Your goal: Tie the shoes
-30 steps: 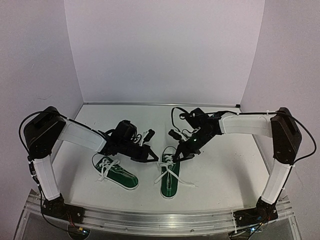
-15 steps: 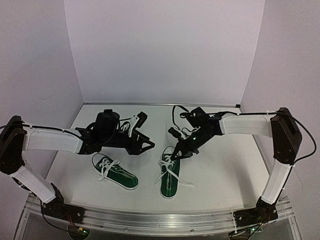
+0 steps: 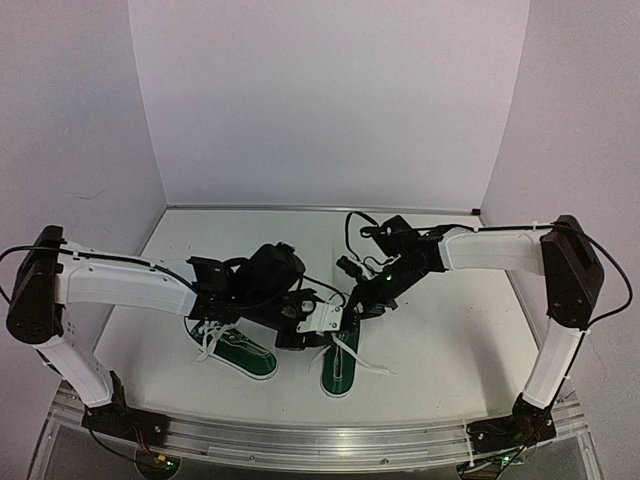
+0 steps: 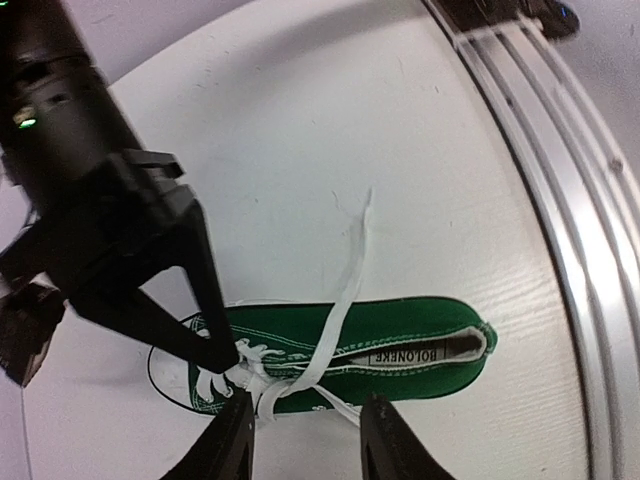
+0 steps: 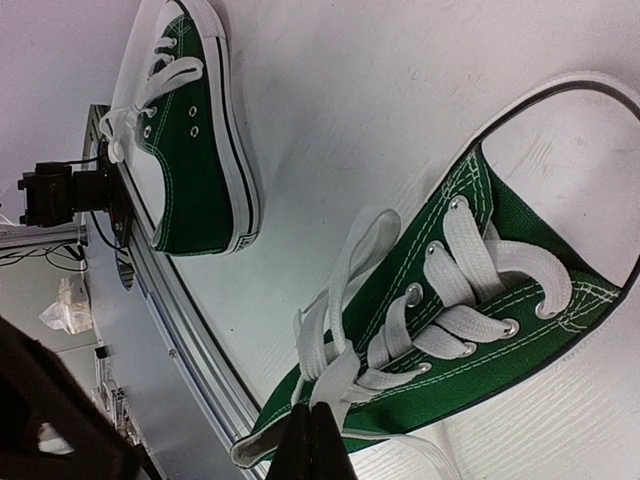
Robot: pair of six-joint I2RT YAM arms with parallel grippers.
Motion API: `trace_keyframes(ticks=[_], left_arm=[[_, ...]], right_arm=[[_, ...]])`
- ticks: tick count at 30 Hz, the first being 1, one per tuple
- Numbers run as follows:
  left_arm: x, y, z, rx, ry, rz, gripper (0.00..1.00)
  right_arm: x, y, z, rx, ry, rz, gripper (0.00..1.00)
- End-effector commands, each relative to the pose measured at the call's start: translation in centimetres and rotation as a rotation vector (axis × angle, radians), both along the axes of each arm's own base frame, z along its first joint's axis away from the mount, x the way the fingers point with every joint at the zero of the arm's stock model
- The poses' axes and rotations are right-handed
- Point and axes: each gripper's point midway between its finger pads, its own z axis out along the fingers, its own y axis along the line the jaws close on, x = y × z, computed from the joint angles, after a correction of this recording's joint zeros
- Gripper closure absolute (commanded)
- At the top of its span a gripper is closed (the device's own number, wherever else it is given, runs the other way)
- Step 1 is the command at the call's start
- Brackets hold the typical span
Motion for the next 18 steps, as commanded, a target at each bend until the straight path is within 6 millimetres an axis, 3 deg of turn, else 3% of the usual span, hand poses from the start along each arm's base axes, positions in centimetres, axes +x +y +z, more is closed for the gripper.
trace_keyframes(ticks=[1,7,12,18], left_arm=[[0.2,-0.4,-1.9,0.13,-0.124,-0.099,0.69],[0.6,-1.4,-3.3,0.154,-0.114,-0.104,0.7],[1.0,-2.4,-3.2,0.116,-0.098,-0.071,0.72],[1.6,-2.5,-4.3,0.123,-0.087,-0.037,0.73]], right_arm=[[0.2,0.3,0.3,0.028,0.011,0.004,1.0],[0.2,0.4,0.3,0.03,0.015,0.006,1.0],[0.2,0.5,0.2,0.031,0.018,0.009,1.0],[0.2,0.6,0.2,0.035,0.019,0.013,1.0]])
